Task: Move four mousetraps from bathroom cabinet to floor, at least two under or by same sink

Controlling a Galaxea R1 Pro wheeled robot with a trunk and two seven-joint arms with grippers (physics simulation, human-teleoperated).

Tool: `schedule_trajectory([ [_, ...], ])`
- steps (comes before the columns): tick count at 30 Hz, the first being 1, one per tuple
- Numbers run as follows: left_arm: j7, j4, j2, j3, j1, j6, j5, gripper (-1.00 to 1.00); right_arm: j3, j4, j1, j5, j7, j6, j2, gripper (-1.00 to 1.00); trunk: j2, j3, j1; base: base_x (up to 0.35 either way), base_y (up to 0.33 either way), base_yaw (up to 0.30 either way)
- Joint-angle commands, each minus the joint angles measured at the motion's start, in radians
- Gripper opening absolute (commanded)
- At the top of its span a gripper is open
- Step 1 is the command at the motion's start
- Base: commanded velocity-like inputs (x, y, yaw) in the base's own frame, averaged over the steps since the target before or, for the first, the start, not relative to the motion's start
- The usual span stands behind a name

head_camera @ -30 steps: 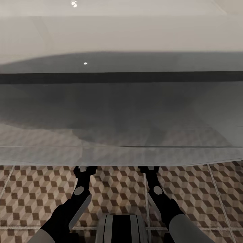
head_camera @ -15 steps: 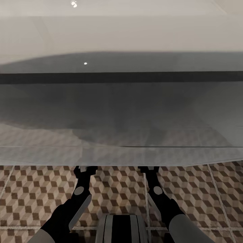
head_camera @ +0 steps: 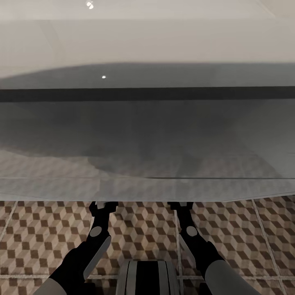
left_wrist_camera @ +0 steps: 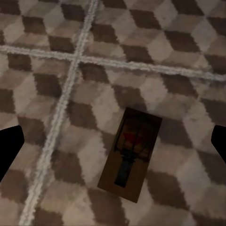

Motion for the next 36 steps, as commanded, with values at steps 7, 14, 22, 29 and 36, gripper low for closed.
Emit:
schedule_trajectory([
  [7,0.008,0.000,0.000,-0.007,-0.001,-0.005,0.011,1.00,0.004,0.001,-0.001,0.003,-0.009,-0.001,0.000,1.00,0.000,0.000,0.000,0.000,0.000,0.000],
  [14,0.008,0.000,0.001,-0.007,-0.001,-0.005,0.012,1.00,0.004,0.001,-0.001,0.004,-0.009,-0.001,0.000,1.00,0.000,0.000,0.000,0.000,0.000,0.000],
  [22,0.000,0.000,0.000,-0.007,-0.001,-0.001,0.011,1.00,0.004,0.001,-0.001,0.004,-0.009,-0.001,0.000,1.00,0.000,0.000,0.000,0.000,0.000,0.000],
  [29,0.006,0.000,0.001,-0.007,-0.001,-0.004,0.011,1.00,0.004,0.001,-0.001,0.004,-0.009,-0.001,0.000,1.00,0.000,0.000,0.000,0.000,0.000,0.000],
  [36,0.008,0.001,0.001,-0.009,-0.001,-0.009,0.010,1.00,0.004,0.001,-0.001,0.004,-0.009,-0.001,0.000,1.00,0.000,0.000,0.000,-0.025,0.000,0.000],
])
